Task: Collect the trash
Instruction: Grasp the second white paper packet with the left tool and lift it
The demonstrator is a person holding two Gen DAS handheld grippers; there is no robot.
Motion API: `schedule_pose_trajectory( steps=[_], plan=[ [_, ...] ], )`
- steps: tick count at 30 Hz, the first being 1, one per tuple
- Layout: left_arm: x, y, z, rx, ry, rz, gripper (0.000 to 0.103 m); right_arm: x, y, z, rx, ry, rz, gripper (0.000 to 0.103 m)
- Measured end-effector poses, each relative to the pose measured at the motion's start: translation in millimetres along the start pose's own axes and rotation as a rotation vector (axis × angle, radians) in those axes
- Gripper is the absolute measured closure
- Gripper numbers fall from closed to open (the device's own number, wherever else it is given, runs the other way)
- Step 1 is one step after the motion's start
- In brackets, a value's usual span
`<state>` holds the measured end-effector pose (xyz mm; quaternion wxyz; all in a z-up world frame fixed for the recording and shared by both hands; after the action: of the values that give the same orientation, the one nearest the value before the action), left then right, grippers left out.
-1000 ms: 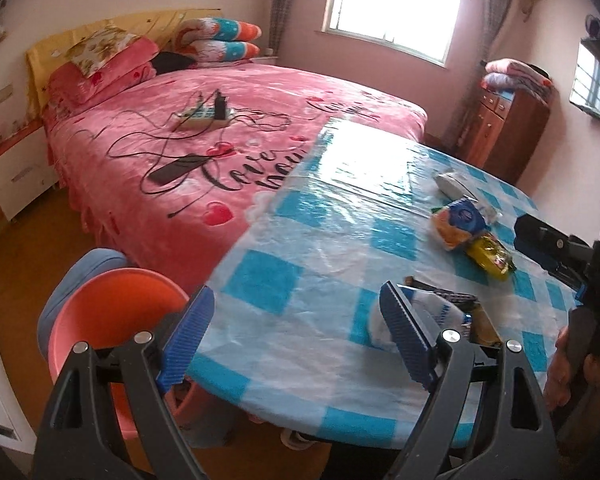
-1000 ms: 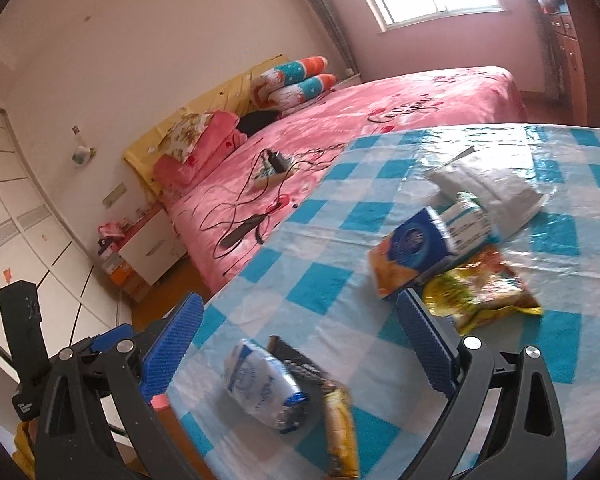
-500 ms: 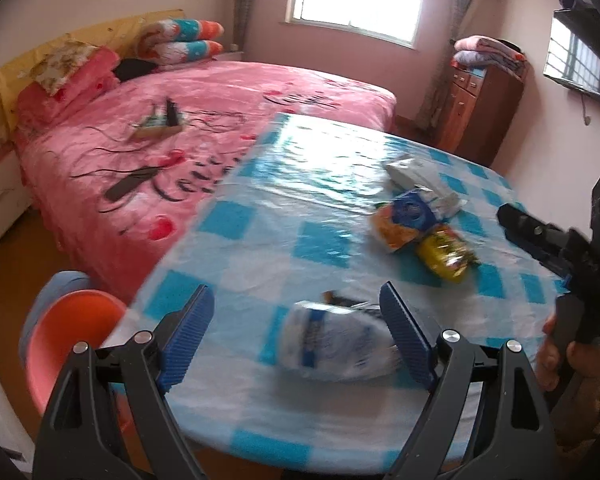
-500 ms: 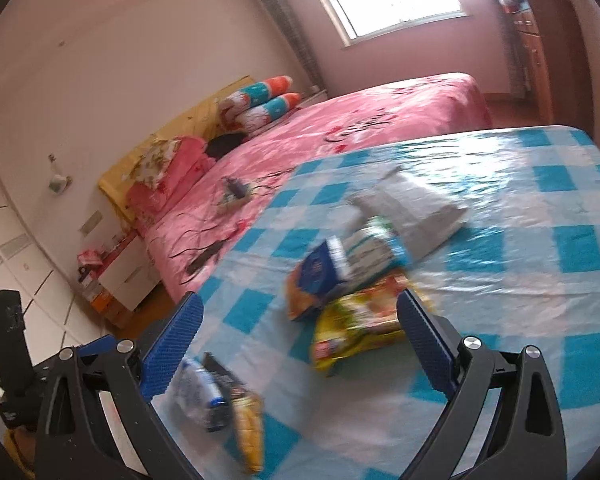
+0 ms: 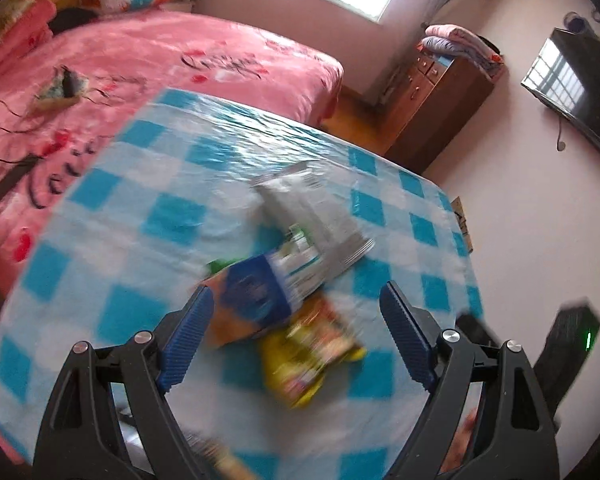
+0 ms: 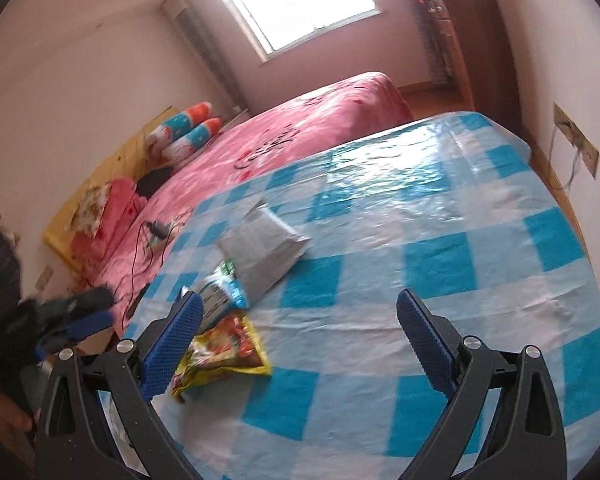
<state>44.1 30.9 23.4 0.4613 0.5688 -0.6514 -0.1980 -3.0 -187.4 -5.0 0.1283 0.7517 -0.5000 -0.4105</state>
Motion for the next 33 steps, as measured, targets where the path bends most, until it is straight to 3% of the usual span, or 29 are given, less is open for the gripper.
schedule_pose_trajectory(
  steps=[8,13,18,26,33],
  plan=[
    [20.0,-81.3,-44.8,-0.101,0.096,-0.089,0.018,14.0,3.5,-2.5,-0.008,-0.044,-0.038,0.007],
    [14.9,-116.5,-52.3,-0.169,0.158,-0.120,0.018,21.9,6.1,-3.5,-0.010,-0.069,-0.051,0.007],
    [13.0,-136.4,-59.2,-0.184,0.183,-0.142,0.018,28.2,7.0,-4.9,-0.012,-0.096,-0.075,0.007],
    [20.8,-158.6,-72.6,-0.199,0.134,-0.224,0.018,28.2,2.2,-2.1,-0.030,-0.109,-0.117,0.007],
    [32.7,-170.3,-74.4,-0.177,0.026,-0.319,0.016,29.3,-1.7,0.3,-0.053,-0.118,-0.128,0.007]
  ],
)
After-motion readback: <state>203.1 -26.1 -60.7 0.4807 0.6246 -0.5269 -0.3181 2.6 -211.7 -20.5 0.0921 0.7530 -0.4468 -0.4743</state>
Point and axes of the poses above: each gripper's, at about its wrist camera, not at the fingertips, and y roughly against the way its jaws point, x to its right, z to its underside, the point moved 9 cm from there along -y, roughly the way its jaws point, and after that the axes turned 4 degrees about -x, right-handed, at the moved point
